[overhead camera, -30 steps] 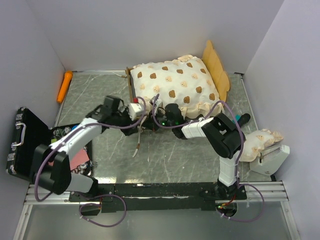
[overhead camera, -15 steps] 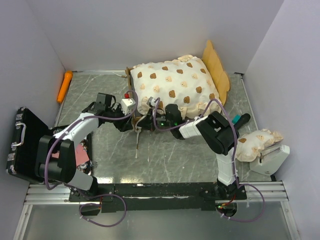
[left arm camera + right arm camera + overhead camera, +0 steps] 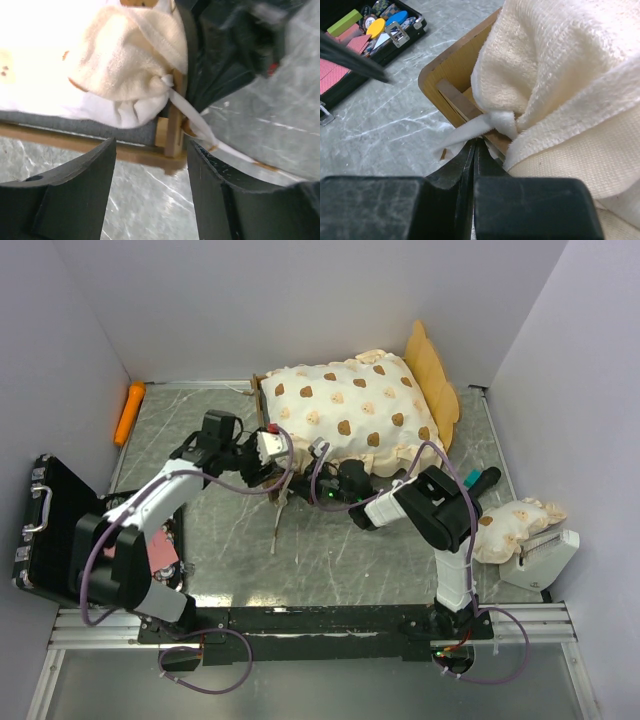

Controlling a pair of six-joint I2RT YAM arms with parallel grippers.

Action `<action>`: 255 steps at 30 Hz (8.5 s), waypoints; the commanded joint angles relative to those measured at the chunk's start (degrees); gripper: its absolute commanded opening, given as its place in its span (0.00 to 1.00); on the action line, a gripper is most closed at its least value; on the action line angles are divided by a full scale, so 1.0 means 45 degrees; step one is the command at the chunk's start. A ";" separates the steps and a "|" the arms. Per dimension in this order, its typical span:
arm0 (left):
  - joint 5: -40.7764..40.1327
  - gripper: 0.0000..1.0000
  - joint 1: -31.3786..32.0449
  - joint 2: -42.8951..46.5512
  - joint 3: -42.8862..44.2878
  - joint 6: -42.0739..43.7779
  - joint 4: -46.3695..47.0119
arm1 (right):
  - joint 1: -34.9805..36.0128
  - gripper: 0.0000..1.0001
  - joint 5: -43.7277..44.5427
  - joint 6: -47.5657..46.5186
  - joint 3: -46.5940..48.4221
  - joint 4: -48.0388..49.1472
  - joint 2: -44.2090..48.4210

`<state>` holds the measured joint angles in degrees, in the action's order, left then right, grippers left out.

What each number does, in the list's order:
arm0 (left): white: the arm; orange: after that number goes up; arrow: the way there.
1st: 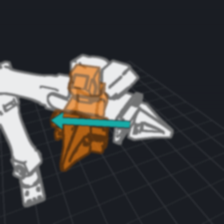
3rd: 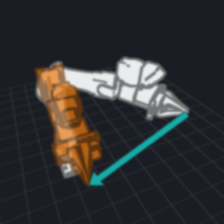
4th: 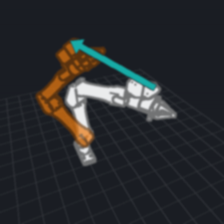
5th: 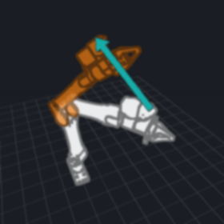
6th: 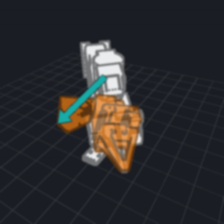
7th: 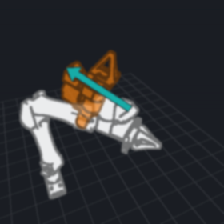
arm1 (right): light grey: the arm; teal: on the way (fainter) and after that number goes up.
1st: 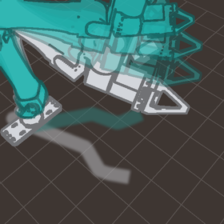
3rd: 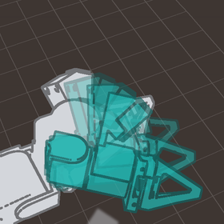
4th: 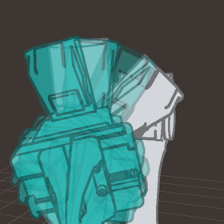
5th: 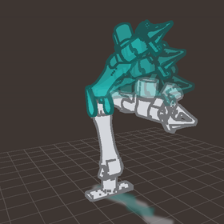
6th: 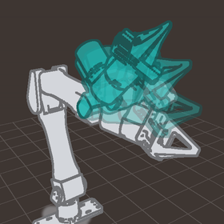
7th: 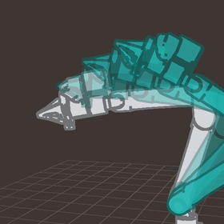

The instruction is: Set up the pet bed

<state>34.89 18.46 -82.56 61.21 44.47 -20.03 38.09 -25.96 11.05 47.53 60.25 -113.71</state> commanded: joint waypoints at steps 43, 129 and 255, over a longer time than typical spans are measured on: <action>-0.1603 0.01 0.1699 -0.3744 0.1144 -0.1363 -0.1173 | -0.0592 0.00 -0.1126 0.1392 0.0063 0.2158 0.0250; -0.5409 0.37 0.2695 0.1297 -0.2236 -0.3691 0.0761 | -0.0241 0.00 -0.2786 0.1822 0.1410 0.0733 -0.0297; -0.4415 0.01 -0.2890 0.1687 0.0890 -0.2343 0.2205 | 0.1341 0.00 0.3932 0.3384 -0.2046 -0.2627 -0.0551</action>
<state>16.71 7.46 -76.12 61.65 31.90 -15.11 45.36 -8.91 25.63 41.23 54.30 -114.24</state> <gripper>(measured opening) 0.024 0.011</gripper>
